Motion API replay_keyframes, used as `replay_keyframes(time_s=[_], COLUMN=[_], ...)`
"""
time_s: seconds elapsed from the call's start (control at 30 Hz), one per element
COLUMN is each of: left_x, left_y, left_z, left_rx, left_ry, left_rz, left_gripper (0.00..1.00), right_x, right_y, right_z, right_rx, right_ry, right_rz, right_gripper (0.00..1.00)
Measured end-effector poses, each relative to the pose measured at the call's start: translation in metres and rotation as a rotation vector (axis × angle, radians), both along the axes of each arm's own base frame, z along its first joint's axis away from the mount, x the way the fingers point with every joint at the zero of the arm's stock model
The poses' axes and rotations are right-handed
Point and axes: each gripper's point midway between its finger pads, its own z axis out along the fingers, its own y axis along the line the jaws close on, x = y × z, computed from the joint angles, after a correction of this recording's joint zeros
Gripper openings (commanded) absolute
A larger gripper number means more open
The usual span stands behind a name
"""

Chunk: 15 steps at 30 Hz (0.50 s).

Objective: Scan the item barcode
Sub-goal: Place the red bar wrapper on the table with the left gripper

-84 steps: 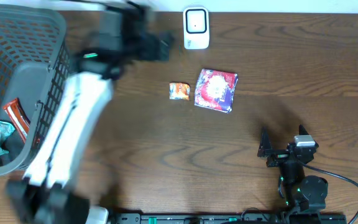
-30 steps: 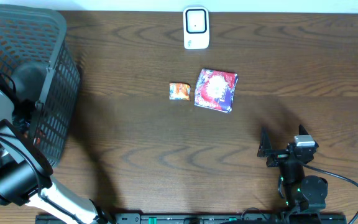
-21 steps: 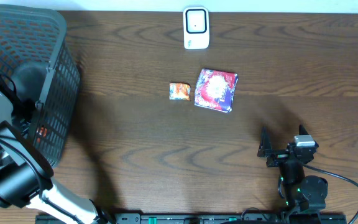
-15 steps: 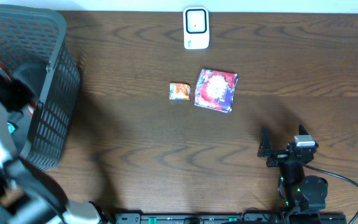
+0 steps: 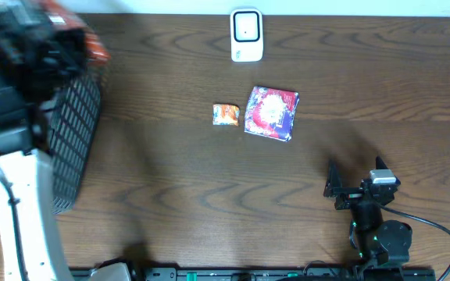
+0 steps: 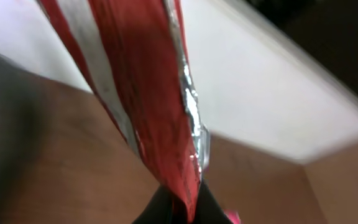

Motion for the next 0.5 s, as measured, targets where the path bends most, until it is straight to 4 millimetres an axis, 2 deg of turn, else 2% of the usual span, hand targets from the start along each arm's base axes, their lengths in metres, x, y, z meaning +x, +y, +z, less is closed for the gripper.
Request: replay_keyframes(time_s=[0.03,0.1,0.2,0.33,0.5], left_x=[0.001,0.002,0.006,0.011,0.013], left_y=[-0.023,-0.05,-0.11,-0.153,-0.194], left_z=[-0.008,-0.02,-0.051,-0.097,-0.172], left_rx=[0.019,0.051,0.096,0.137,0.177], left_ry=[0.015,0.039,0.095,0.196,0.371], left_rz=[-0.067,-0.144,-0.291,-0.38,-0.457], left_gripper=[0.07,0.07,0.07,0.08,0.12], right_x=[0.0,0.0,0.0,0.0,0.0], right_y=[0.0,0.0,0.0,0.0,0.0], right_z=[0.0,0.0,0.0,0.0,0.0], right_rx=[0.0,0.0,0.0,0.0,0.0], right_ry=[0.0,0.0,0.0,0.0,0.0], right_rz=[-0.001,0.0,0.0,0.0,0.0], right_gripper=[0.99,0.99,0.99,0.99,0.99])
